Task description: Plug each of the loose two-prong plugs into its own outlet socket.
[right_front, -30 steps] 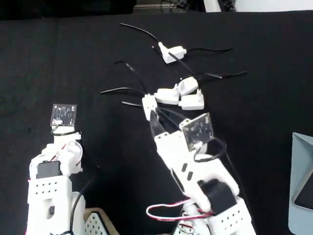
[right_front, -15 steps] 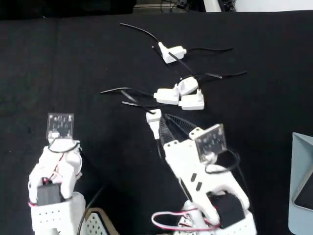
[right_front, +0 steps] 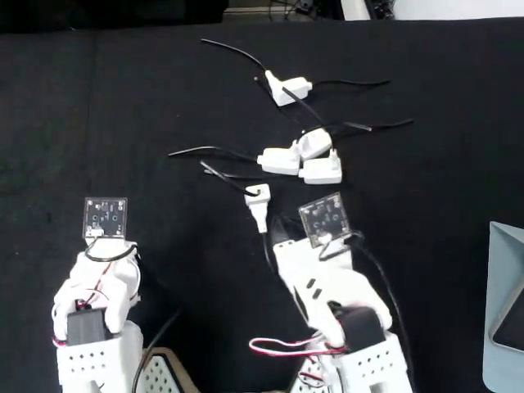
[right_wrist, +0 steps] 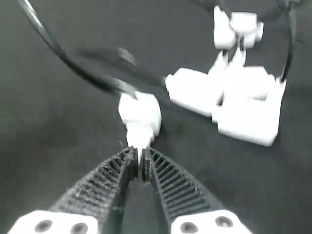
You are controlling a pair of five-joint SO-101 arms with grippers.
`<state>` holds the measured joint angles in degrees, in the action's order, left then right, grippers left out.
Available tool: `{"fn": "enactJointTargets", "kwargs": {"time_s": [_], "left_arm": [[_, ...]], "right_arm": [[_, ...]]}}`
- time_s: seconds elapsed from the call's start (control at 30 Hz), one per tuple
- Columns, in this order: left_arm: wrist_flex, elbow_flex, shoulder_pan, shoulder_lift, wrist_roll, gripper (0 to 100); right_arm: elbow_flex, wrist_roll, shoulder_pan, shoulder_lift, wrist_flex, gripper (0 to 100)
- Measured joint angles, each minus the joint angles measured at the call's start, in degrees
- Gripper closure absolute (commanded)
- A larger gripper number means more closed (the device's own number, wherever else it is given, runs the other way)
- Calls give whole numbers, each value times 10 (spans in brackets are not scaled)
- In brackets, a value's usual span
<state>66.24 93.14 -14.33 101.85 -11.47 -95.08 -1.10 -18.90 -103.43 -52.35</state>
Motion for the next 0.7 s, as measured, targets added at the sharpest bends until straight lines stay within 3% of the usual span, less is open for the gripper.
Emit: {"fn": "enactJointTargets", "kwargs": {"time_s": [0.17, 0.7], "left_arm": [[0, 29, 0, 1, 0, 970], [0, 33, 0, 0, 0, 970]], "right_arm": [[-15, -1, 34, 0, -30, 983], [-15, 0, 39, 0, -214, 985]]}}
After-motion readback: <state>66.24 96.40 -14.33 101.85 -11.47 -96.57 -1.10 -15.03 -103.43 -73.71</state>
